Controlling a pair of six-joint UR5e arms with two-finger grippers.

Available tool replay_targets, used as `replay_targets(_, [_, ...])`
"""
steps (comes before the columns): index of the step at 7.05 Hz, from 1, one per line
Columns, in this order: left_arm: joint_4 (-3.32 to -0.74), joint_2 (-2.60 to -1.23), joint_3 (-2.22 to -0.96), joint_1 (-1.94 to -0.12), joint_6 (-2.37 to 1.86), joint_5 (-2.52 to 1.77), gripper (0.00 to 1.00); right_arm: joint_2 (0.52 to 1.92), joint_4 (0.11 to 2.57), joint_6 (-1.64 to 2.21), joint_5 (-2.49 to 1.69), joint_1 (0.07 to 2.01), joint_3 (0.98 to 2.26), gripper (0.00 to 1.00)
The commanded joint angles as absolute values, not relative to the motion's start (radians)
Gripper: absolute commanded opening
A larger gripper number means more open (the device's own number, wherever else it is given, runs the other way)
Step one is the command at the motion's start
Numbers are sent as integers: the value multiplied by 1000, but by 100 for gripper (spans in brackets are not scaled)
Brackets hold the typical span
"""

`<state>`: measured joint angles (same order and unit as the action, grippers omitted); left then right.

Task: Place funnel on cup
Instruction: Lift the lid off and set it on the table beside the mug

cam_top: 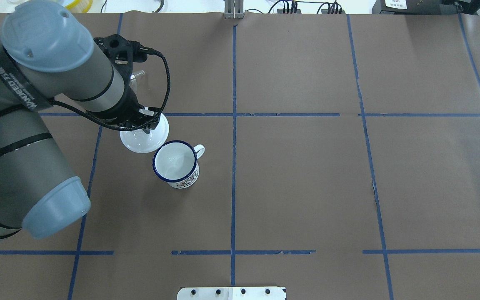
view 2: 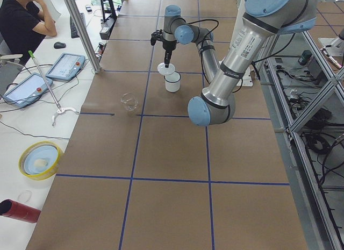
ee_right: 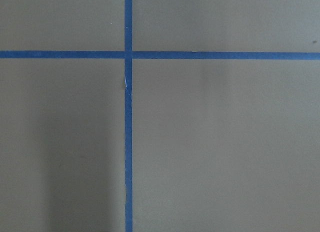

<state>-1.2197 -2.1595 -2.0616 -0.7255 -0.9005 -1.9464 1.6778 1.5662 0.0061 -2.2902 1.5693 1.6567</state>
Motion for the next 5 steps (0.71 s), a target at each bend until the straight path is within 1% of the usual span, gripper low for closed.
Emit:
replay_targets(1, [-1280,-2026,-2112,-750,-830,-1942,0,1677,1566,6,-2290,1569,1657,100])
replay_targets(3, [-1472,-1897,-2091,-732,-911,-1939,0,1677,1566,6,-2290,1569,1657,100])
replay_targets(4, [-1591,-1878,-2026,-700,-951,-1937,0,1678,1566,6,-2290,1569,1657,100])
replay_targets(5, [-1655,-1876,-1953,-655,-991,-1899,0,1678,1566,6,-2290,1569,1657,100])
